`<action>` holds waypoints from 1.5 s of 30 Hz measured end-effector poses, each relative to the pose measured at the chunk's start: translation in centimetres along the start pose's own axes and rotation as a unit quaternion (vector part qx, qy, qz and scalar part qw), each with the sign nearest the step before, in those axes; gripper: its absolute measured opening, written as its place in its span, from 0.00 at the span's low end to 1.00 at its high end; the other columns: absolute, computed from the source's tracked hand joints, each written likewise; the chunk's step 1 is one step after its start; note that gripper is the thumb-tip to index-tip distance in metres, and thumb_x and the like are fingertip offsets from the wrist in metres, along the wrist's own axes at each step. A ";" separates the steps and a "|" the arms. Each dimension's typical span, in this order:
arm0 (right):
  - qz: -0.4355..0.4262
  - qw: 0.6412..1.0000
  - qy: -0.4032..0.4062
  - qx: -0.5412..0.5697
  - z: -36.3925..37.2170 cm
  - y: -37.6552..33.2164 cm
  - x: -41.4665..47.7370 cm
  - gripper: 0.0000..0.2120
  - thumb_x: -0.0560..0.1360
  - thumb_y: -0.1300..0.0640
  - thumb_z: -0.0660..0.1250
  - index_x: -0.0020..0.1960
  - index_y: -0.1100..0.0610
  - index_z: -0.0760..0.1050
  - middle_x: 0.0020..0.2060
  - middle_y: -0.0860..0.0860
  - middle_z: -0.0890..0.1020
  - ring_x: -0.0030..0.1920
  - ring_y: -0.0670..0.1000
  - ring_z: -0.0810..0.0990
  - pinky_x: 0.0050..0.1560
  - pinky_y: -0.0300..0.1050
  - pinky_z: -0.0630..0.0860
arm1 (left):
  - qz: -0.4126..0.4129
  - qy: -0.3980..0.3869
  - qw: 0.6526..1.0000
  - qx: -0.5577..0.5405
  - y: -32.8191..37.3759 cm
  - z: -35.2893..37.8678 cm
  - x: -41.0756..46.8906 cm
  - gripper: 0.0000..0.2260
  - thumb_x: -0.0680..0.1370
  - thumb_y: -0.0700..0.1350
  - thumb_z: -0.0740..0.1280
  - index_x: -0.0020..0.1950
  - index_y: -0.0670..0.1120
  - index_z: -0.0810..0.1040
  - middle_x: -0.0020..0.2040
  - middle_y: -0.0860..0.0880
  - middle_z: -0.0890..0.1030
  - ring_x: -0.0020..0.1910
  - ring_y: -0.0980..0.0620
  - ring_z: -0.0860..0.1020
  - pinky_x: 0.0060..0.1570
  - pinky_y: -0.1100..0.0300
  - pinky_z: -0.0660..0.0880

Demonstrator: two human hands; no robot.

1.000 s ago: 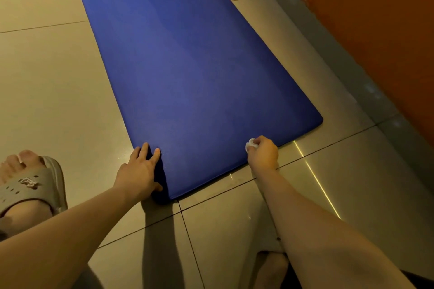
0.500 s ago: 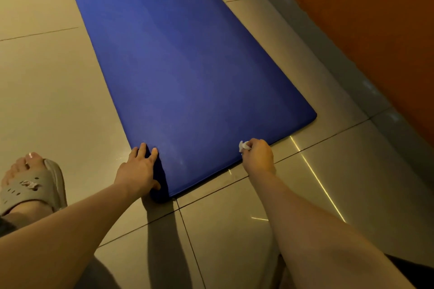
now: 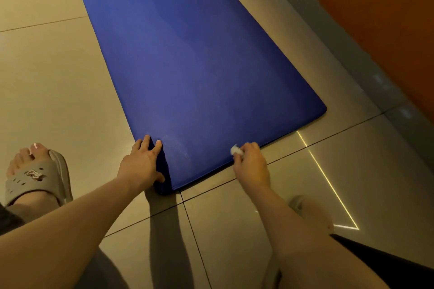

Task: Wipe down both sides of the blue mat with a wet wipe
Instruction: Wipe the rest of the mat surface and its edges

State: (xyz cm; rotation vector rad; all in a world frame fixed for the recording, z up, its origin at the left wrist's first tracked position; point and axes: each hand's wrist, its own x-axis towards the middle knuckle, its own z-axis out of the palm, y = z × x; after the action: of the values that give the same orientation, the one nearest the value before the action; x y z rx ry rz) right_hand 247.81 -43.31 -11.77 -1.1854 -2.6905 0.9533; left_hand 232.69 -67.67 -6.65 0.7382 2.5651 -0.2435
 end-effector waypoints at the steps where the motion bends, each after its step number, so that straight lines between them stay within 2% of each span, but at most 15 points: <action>1: 0.033 0.999 0.020 0.024 -0.9 0.4 1.1 0.05 0.81 0.46 0.64 0.52 0.45 0.70 0.44 0.43 0.75 0.41 0.44 0.79 0.42 0.50 0.83 | -0.001 -0.001 1.000 -0.001 0.0 0.0 0.0 0.49 0.72 0.62 0.74 0.83 0.51 0.47 0.82 0.44 0.47 0.80 0.41 0.51 0.67 0.49 0.73; 4: 0.068 0.995 0.054 0.049 -2.9 1.1 3.9 0.07 0.80 0.47 0.66 0.55 0.44 0.69 0.47 0.44 0.78 0.44 0.46 0.80 0.44 0.53 0.84 | -0.006 -0.005 1.000 -0.008 0.0 -0.1 -0.1 0.49 0.73 0.62 0.74 0.83 0.52 0.47 0.83 0.44 0.47 0.81 0.41 0.49 0.68 0.48 0.72; 7: 0.072 0.996 0.034 0.042 -2.2 0.1 3.3 0.02 0.81 0.49 0.65 0.53 0.46 0.74 0.46 0.45 0.80 0.44 0.46 0.80 0.46 0.52 0.83 | -0.005 -0.001 1.000 -0.010 0.0 -0.1 -0.1 0.49 0.73 0.62 0.74 0.83 0.52 0.47 0.83 0.45 0.47 0.81 0.41 0.49 0.68 0.48 0.72; 13: -0.008 1.000 -0.012 0.004 1.9 -3.8 -2.1 0.07 0.83 0.48 0.61 0.56 0.48 0.75 0.49 0.44 0.77 0.45 0.46 0.79 0.45 0.45 0.82 | -0.014 -0.005 1.000 -0.021 -0.2 -0.1 -0.1 0.50 0.71 0.63 0.75 0.83 0.53 0.48 0.83 0.45 0.48 0.81 0.41 0.50 0.71 0.47 0.69; 17: -0.045 0.999 -0.024 -0.003 1.3 -3.1 -0.9 0.06 0.83 0.50 0.61 0.57 0.51 0.74 0.50 0.46 0.75 0.46 0.48 0.79 0.47 0.45 0.82 | -0.058 -0.001 0.992 -0.115 0.3 0.3 -0.9 0.49 0.70 0.54 0.78 0.82 0.54 0.51 0.82 0.45 0.48 0.80 0.41 0.52 0.72 0.47 0.68; 19: -0.004 1.000 0.005 0.015 -0.1 -1.9 1.0 0.05 0.82 0.52 0.63 0.57 0.51 0.74 0.51 0.47 0.76 0.47 0.49 0.80 0.48 0.49 0.82 | -0.072 0.005 0.983 -0.168 0.9 0.8 -1.4 0.45 0.71 0.51 0.75 0.82 0.53 0.52 0.82 0.45 0.48 0.79 0.40 0.55 0.71 0.46 0.69; 20: 0.026 0.999 0.024 0.029 -0.9 -1.4 1.9 0.05 0.82 0.52 0.64 0.56 0.50 0.73 0.51 0.47 0.76 0.47 0.50 0.80 0.48 0.52 0.82 | -0.071 0.009 0.979 -0.190 1.3 1.1 -1.8 0.45 0.71 0.53 0.75 0.81 0.53 0.52 0.82 0.45 0.49 0.78 0.39 0.56 0.71 0.45 0.70; 22: 0.061 0.996 0.046 0.041 -2.0 -0.5 3.4 0.05 0.81 0.50 0.65 0.55 0.48 0.71 0.51 0.48 0.77 0.47 0.50 0.80 0.47 0.54 0.83 | -0.068 0.004 0.971 -0.228 1.8 1.5 -2.6 0.52 0.66 0.63 0.76 0.81 0.54 0.50 0.82 0.46 0.47 0.76 0.37 0.60 0.71 0.44 0.70; 25: 0.077 0.995 0.042 0.041 -1.9 -0.9 3.8 0.06 0.82 0.51 0.65 0.55 0.53 0.75 0.51 0.51 0.79 0.46 0.51 0.80 0.46 0.48 0.81 | -0.066 -0.015 0.985 -0.157 2.6 2.4 -3.7 0.62 0.62 0.71 0.76 0.81 0.53 0.40 0.82 0.43 0.40 0.78 0.37 0.59 0.73 0.46 0.65; 28: 0.097 0.991 0.047 0.076 -0.9 -2.0 2.8 0.09 0.82 0.52 0.64 0.56 0.56 0.77 0.50 0.53 0.79 0.46 0.52 0.80 0.43 0.45 0.78 | -0.054 0.015 0.990 -0.129 2.7 2.7 -4.2 0.58 0.67 0.66 0.76 0.81 0.52 0.39 0.82 0.42 0.40 0.78 0.38 0.59 0.74 0.47 0.65; 32: 0.092 0.989 0.031 0.112 -0.3 -1.9 1.8 0.07 0.81 0.51 0.66 0.55 0.54 0.76 0.49 0.51 0.78 0.45 0.50 0.80 0.44 0.45 0.79 | -0.024 0.029 0.988 -0.150 1.7 2.2 -4.4 0.51 0.69 0.64 0.76 0.82 0.54 0.47 0.82 0.45 0.46 0.76 0.41 0.62 0.71 0.50 0.69; 35: 0.079 0.989 0.013 0.123 0.4 -2.0 1.1 0.06 0.81 0.50 0.65 0.52 0.52 0.76 0.48 0.50 0.80 0.43 0.48 0.80 0.44 0.46 0.81 | 0.004 0.035 0.988 -0.151 1.0 1.7 -4.7 0.47 0.71 0.64 0.74 0.81 0.55 0.51 0.82 0.47 0.48 0.77 0.43 0.61 0.72 0.51 0.67; 39: 0.035 0.991 -0.033 0.124 1.8 -3.3 -0.4 0.04 0.80 0.52 0.67 0.49 0.52 0.76 0.47 0.49 0.80 0.44 0.48 0.80 0.44 0.46 0.80 | 0.022 0.024 0.991 -0.131 -0.3 1.2 -4.9 0.44 0.73 0.66 0.72 0.82 0.56 0.54 0.82 0.48 0.49 0.77 0.45 0.61 0.74 0.52 0.65; 43: -0.035 0.991 -0.098 0.085 2.4 -4.7 -1.2 0.04 0.80 0.54 0.68 0.54 0.51 0.78 0.49 0.46 0.78 0.47 0.47 0.80 0.47 0.44 0.80 | 0.005 0.033 0.991 -0.131 -0.8 1.6 -5.2 0.42 0.72 0.68 0.71 0.81 0.57 0.58 0.82 0.48 0.53 0.77 0.45 0.62 0.74 0.51 0.65; 45: -0.055 0.992 -0.095 0.066 1.7 -4.2 -0.4 0.04 0.80 0.56 0.67 0.55 0.52 0.78 0.50 0.47 0.78 0.47 0.46 0.79 0.47 0.43 0.80 | -0.002 0.044 0.992 -0.120 -0.8 2.0 -5.2 0.43 0.71 0.70 0.70 0.81 0.59 0.58 0.82 0.49 0.54 0.77 0.44 0.61 0.75 0.49 0.63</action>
State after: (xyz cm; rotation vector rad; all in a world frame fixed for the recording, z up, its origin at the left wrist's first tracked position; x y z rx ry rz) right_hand 244.87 -46.62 -10.68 -0.9573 -2.7473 1.2626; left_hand 236.87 -71.32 -5.89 0.6661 2.6172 0.0975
